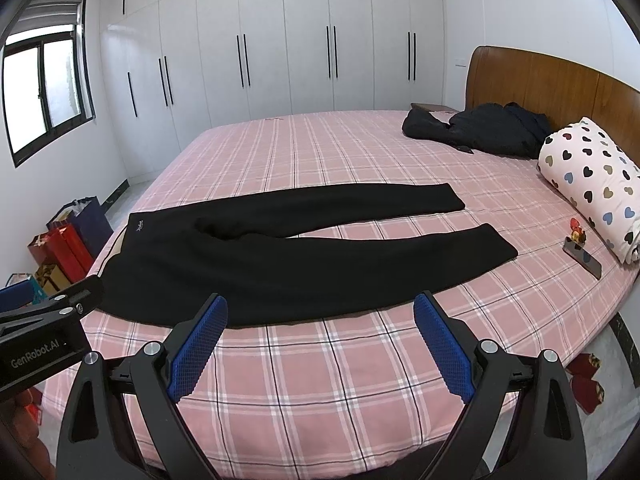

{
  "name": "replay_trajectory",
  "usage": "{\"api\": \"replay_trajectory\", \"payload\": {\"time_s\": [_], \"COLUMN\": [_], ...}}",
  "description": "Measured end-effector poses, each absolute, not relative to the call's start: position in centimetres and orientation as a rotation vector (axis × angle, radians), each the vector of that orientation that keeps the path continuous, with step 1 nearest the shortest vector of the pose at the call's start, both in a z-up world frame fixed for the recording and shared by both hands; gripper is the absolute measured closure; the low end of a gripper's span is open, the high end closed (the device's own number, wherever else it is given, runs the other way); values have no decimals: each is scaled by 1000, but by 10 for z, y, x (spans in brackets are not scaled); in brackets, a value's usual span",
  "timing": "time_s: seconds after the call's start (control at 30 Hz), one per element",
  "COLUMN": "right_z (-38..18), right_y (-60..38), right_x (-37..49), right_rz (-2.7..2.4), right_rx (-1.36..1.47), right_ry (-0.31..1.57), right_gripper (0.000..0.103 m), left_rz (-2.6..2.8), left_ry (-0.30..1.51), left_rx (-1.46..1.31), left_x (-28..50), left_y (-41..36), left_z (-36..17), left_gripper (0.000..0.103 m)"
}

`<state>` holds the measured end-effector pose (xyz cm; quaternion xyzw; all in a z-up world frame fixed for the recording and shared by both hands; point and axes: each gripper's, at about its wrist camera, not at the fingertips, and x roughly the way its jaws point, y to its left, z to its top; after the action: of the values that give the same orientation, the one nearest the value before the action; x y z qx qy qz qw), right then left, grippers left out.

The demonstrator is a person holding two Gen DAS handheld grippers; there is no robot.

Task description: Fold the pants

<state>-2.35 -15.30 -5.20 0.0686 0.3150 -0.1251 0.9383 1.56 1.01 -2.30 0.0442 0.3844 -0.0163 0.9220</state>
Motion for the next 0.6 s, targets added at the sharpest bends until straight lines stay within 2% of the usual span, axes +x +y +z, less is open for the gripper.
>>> {"api": "replay_trajectory", "payload": {"time_s": [0.6], "right_z": [-53], "right_y": [-154], "right_x": [-22], "right_rz": [-255], "right_rx": [142], "right_ry": [649], "right_gripper": [11], "left_rz": [-30], "left_ry": [797], "left_rx": [100], "left_x": [17], "left_y": [7], "left_z": [-27], "left_gripper": [5]}}
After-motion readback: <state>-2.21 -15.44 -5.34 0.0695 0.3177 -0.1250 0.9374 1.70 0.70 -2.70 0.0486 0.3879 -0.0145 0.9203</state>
